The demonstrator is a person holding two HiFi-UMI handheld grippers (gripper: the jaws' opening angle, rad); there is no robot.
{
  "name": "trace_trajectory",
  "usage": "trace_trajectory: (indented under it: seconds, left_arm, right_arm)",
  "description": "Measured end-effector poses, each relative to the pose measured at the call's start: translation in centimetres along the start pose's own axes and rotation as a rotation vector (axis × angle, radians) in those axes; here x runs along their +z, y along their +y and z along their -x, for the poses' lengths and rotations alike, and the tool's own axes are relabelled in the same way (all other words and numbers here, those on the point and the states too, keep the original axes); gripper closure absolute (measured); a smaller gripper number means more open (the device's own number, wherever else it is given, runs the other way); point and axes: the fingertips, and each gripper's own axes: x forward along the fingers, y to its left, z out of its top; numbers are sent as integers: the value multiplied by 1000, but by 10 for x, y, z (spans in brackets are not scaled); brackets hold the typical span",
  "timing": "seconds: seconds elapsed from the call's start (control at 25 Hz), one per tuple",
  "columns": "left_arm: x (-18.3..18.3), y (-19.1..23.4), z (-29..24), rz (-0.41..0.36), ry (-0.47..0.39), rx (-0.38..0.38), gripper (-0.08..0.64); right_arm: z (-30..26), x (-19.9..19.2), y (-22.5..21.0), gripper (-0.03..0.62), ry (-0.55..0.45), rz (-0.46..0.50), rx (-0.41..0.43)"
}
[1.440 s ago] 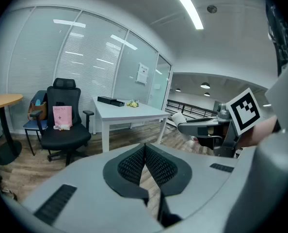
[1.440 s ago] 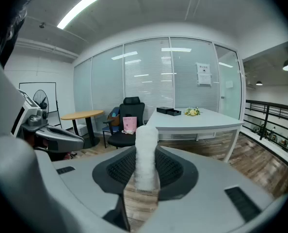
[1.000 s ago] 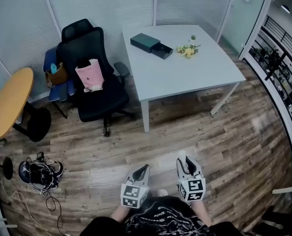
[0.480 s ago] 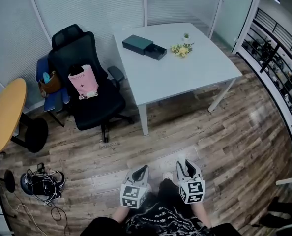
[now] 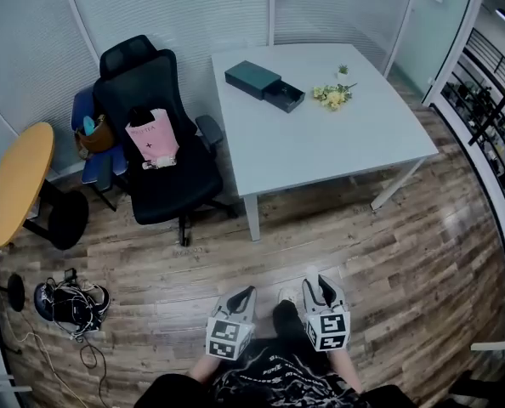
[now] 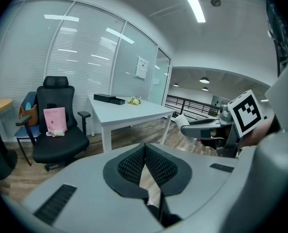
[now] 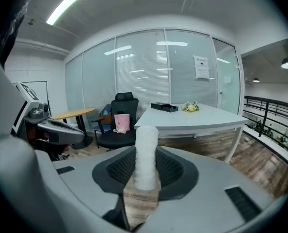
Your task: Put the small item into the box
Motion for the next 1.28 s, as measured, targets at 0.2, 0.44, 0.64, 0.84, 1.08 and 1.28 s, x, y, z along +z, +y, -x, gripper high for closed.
trace_trajectory:
  seconds: [0.2, 0.44, 0.64, 0.84, 1.08, 1.28]
  left_arm:
    - [31, 4, -38, 23, -9, 55, 540]
    - [65, 10, -81, 57, -32, 128, 540]
    - [79, 7, -111, 104, -45, 164, 540]
    - [92, -1, -139, 112, -47, 163, 540]
    - [102, -1, -160, 114, -42, 157, 540]
    - [105, 20, -170, 122, -39, 193, 540]
  right_arm:
    - [-43, 30, -44, 459, -12, 9, 49]
    - [-86, 65, -80, 459, -30, 50, 134]
    - [-104, 73, -100, 459, -29, 75, 183]
    - [-115, 76, -121, 459, -19, 84, 199]
    - [-124, 81, -137, 459, -12, 78, 195]
    - [-137, 87, -145, 459, -6, 71, 169]
